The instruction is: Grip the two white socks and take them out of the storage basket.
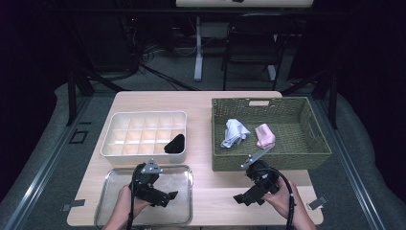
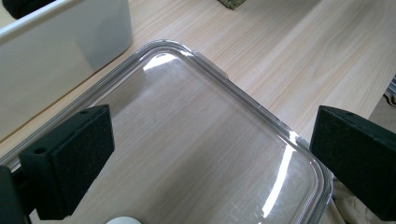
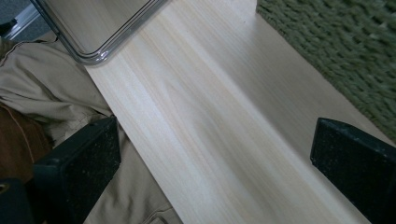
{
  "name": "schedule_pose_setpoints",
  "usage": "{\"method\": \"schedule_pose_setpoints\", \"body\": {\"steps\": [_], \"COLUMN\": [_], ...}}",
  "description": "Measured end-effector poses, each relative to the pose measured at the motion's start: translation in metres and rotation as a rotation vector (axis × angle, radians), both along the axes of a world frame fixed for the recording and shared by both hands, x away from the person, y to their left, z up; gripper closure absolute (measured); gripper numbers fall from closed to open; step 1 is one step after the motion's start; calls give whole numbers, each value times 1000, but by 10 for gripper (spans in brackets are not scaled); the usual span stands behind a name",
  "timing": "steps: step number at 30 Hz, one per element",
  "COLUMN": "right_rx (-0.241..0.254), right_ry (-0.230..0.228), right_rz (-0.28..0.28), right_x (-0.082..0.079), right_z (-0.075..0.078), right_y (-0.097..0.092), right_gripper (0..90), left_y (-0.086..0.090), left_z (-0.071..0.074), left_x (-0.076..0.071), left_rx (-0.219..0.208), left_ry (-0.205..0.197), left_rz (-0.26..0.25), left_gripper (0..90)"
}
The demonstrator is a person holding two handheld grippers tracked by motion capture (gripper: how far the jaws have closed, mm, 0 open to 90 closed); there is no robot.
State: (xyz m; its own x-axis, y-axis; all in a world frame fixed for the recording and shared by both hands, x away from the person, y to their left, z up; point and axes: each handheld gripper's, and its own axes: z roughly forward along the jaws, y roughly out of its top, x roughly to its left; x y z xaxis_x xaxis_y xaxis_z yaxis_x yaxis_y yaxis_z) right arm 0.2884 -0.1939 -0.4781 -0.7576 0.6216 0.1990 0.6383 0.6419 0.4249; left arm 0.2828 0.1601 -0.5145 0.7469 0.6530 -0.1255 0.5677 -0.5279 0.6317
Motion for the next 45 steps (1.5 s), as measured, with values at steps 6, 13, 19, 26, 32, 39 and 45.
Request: {"method": "schedule_pose_setpoints", "body": {"steps": [6,13,19,26,32,39,45], "right_rx": [26,37,50,74,106,104,91], "right_ry": [-7,-32,-51,-82,-100,-109,-112], "right_rz": [11,20,15,-19,-41,-78,-111], "right_x": [2,8,21,41,59,80,98], "right_z": [17,35,48,54,55,53,48], "right_y": [-1,-1,-2,-4,-7,-7,-5], "right_gripper": [11,11,11,11,15,17,24], "left_y": [-1,-1,0,0,0,-1,0], "left_z": [-1,-1,-2,-3,-3,-3,-3], "left_x": [0,1,1,2,1,1,1], "left_rx": [1,2,3,0,3,5,3], "left_ry": [0,1,3,5,8,6,3], "left_rz": [0,-1,-2,-3,1,-2,-3], "left_gripper": [1,0,0,0,0,0,0]}}
